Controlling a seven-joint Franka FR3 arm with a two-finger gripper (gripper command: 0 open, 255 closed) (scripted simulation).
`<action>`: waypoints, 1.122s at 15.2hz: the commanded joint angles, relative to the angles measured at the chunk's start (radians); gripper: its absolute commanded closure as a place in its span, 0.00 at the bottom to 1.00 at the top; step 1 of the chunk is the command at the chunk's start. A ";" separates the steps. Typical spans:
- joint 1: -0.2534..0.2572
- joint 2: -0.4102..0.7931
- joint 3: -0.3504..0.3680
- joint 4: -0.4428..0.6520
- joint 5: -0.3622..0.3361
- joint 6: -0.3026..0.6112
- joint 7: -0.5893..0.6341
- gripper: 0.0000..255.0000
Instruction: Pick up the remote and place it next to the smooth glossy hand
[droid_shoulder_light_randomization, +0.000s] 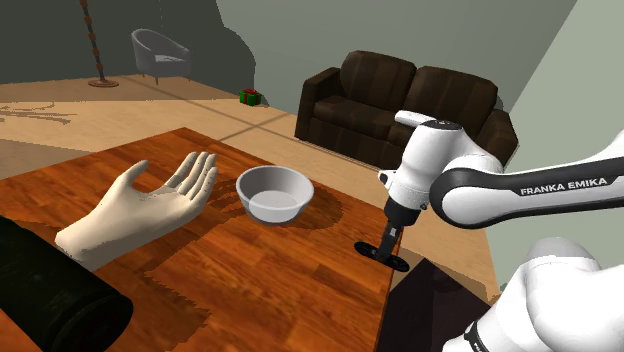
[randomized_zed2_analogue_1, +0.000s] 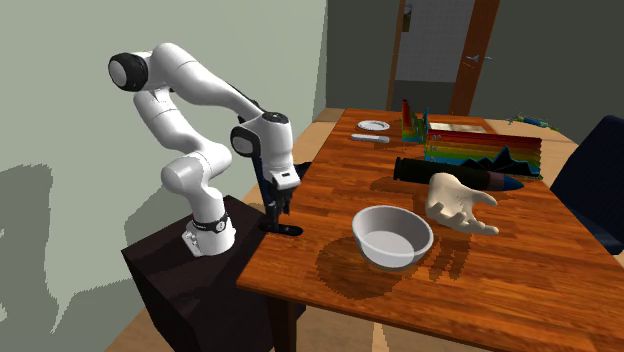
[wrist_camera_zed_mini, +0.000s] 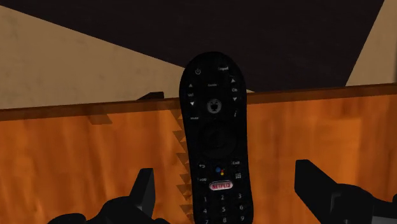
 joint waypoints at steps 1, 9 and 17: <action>-0.001 0.022 0.000 -0.018 0.000 0.041 -0.002 0.00; -0.002 0.067 0.003 -0.045 0.001 0.112 -0.002 0.00; -0.001 0.071 0.004 -0.042 0.002 0.114 -0.001 1.00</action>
